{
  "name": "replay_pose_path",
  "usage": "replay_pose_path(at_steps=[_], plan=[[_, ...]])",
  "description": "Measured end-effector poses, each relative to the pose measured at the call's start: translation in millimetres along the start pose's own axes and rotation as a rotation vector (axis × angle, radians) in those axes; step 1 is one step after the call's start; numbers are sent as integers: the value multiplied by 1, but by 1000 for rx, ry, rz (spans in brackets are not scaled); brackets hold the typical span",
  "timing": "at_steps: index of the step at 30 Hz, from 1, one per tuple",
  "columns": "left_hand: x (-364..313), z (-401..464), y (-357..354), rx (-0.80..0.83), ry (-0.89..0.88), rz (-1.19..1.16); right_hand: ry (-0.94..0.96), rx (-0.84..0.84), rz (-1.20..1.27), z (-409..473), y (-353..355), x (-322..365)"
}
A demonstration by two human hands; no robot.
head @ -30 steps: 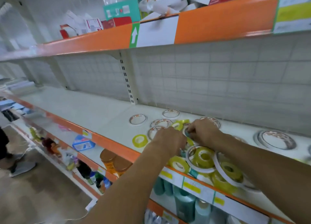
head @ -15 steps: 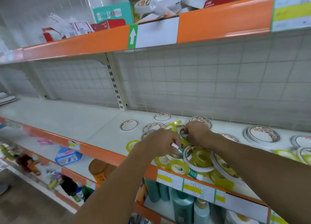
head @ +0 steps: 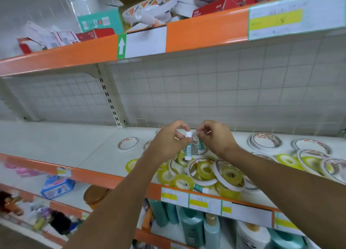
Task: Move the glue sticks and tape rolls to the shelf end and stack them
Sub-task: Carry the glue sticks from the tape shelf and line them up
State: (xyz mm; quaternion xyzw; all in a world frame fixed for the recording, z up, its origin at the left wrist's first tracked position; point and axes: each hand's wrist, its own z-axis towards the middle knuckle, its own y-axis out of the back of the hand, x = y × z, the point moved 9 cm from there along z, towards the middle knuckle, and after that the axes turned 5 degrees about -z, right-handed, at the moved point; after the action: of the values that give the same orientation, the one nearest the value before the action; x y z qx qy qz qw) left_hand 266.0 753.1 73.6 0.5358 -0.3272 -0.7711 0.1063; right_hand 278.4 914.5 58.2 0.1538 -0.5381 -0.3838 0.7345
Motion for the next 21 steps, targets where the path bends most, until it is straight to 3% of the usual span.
replay_pose_path(at_steps=[8, 12, 17, 21], plan=[[-15, 3, -27, -14, -30, -44, -102, -184, 149, -12, 35, -26], [-16, 4, -38, -26, 11, -48, -204, -196, 155, -14, 50, -39], [-19, 0, -58, 80, 93, -13, -431, 51, 107, -28, 47, -62], [-25, -4, -74, 146, 96, 31, -430, 251, -56, -38, 44, -66]])
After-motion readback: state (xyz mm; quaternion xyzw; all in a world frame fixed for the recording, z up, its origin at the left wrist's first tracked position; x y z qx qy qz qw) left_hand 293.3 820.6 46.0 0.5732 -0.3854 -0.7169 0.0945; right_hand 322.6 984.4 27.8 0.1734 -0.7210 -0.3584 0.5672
